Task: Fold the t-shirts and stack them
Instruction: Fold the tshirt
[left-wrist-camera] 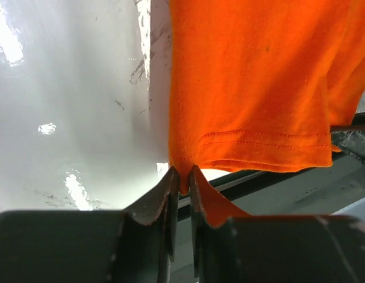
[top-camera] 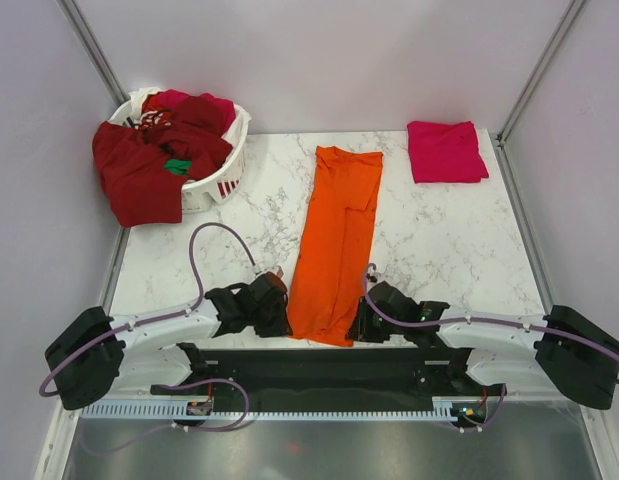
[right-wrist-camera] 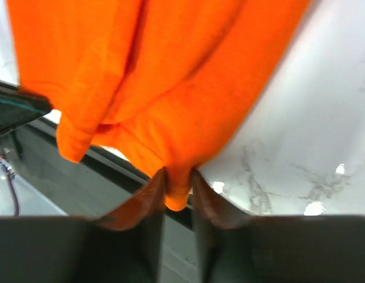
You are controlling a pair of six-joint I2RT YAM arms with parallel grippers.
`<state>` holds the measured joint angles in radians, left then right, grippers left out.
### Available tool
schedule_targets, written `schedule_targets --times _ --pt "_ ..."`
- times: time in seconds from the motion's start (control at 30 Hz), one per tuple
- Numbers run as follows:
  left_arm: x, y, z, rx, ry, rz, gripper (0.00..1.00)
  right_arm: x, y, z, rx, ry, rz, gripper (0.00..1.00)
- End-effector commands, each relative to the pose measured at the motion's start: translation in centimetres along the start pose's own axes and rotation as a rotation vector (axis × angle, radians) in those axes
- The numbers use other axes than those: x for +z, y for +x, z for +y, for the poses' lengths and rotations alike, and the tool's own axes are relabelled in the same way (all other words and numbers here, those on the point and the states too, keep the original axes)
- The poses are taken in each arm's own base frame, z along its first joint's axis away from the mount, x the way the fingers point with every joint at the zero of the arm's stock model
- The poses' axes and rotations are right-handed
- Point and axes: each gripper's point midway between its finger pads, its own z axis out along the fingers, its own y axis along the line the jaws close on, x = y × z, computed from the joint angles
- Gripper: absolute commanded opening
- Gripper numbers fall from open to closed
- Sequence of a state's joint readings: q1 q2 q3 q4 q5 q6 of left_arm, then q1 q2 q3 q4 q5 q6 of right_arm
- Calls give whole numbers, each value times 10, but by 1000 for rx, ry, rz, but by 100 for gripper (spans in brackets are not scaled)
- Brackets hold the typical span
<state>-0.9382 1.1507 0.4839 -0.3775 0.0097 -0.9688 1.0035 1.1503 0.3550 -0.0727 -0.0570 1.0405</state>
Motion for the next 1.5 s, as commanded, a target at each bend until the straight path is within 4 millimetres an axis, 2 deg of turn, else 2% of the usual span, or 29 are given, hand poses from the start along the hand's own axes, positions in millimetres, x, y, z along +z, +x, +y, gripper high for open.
schedule_targets --times 0.0,0.17,0.23,0.37,0.57,0.6,0.63,0.7,0.73,0.77,0.8,0.83,0.9,0.93,1.0,1.03,1.17,1.23,1.3,1.33,1.37,1.4,1.47 --pt "-2 1 -9 -48 46 -15 18 -3 0 -24 -7 107 -33 27" --pt "-1 6 -10 -51 47 -4 11 -9 -4 -30 -13 135 -59 5" --pt "-3 7 -14 -54 59 3 8 -15 -4 -35 -16 158 -62 0" --pt "-8 12 -29 -55 93 18 6 -25 0 -45 -11 173 -69 0" --pt "-15 25 -60 -46 140 51 2 -39 10 -46 36 144 -47 0" --pt "-16 28 -64 -40 142 58 2 -42 9 -44 39 140 -49 0" --pt "-24 24 -85 -7 168 48 2 -57 -2 -33 39 130 -90 0" --pt "-25 23 -83 4 145 50 2 -62 -9 -30 38 130 -111 0" --pt "-30 14 -92 19 142 22 2 -71 -18 -22 30 132 -144 0" --pt "-32 10 -92 28 124 12 2 -75 -24 -19 6 136 -161 0" --pt "-32 6 -83 45 64 -6 2 -79 -27 -20 -5 162 -165 0" --pt "-39 -3 -94 52 73 -29 2 -87 -40 -7 -14 152 -205 0" --pt "-47 -14 -95 76 34 -61 2 -89 -48 -6 -46 191 -207 0" --pt "-50 -18 -97 82 25 -72 2 -93 -57 5 -51 179 -226 0" --pt "-56 -24 -91 98 -30 -89 2 -92 -67 5 -73 211 -229 0" --pt "-61 -30 -98 104 -28 -104 2 -96 -75 13 -76 202 -242 0" --pt "-72 -55 -100 140 -68 -168 7 -104 -110 7 -69 251 -296 0" --pt "-75 -76 -99 150 -79 -187 8 -105 -121 4 -92 267 -294 0" --pt "-72 -87 -97 187 -92 -179 8 -105 -135 -6 -81 302 -296 0" --pt "-75 -101 -98 178 -92 -197 8 -108 -143 -4 -86 305 -309 0" --pt "-71 -107 -96 200 -109 -193 8 -105 -149 -11 -101 334 -299 0" --pt "-73 -119 -98 189 -107 -208 8 -105 -155 -11 -104 343 -303 0" --pt "-69 -129 -99 199 -116 -202 8 -106 -168 -10 -117 355 -316 0"
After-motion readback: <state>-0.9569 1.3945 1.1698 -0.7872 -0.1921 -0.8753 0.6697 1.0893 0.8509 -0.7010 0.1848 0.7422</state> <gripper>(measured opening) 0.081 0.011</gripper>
